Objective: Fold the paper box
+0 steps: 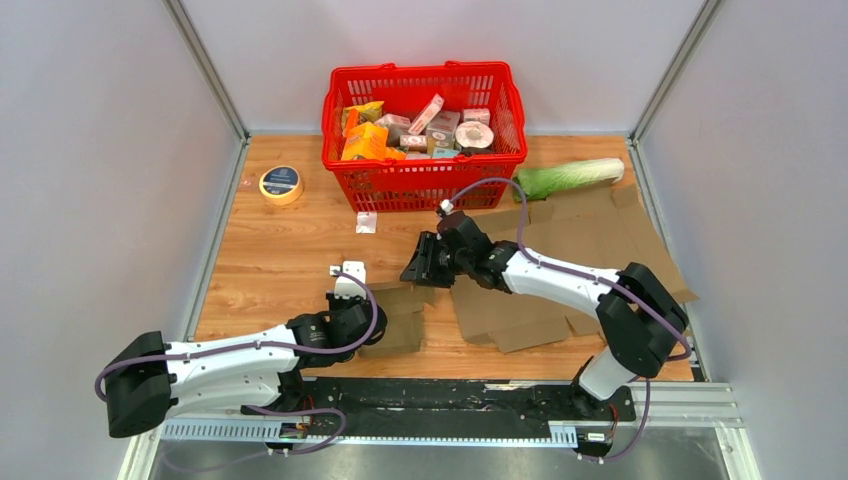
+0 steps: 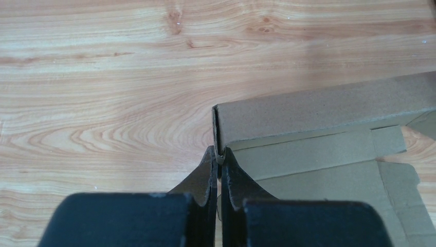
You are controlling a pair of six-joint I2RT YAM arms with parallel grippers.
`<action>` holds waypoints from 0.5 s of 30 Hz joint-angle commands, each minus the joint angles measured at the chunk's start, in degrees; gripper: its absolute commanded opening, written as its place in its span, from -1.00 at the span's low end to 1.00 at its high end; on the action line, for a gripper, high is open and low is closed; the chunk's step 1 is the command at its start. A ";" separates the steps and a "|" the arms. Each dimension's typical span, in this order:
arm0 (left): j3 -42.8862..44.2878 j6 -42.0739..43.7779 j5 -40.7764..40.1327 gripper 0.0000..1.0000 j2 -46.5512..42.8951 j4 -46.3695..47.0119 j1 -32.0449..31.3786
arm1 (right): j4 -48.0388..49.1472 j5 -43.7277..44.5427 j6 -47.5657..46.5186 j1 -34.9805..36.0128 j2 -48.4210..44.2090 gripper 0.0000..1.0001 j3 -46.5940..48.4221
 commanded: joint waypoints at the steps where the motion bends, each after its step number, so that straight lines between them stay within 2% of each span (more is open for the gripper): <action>1: 2.02 -0.78 -0.17 -1.00 -0.49 1.17 -0.31 | -6.57 4.91 -6.57 0.46 -4.77 0.00 2.38; 6: 1.93 -0.17 -0.17 -1.00 -0.41 1.17 -0.31 | -2.99 2.73 -3.07 0.38 -6.89 0.04 -2.01; 15: 2.37 -0.08 -0.26 -1.00 -2.78 -0.06 -0.31 | 5.37 -2.55 2.12 0.46 -2.06 0.00 -2.63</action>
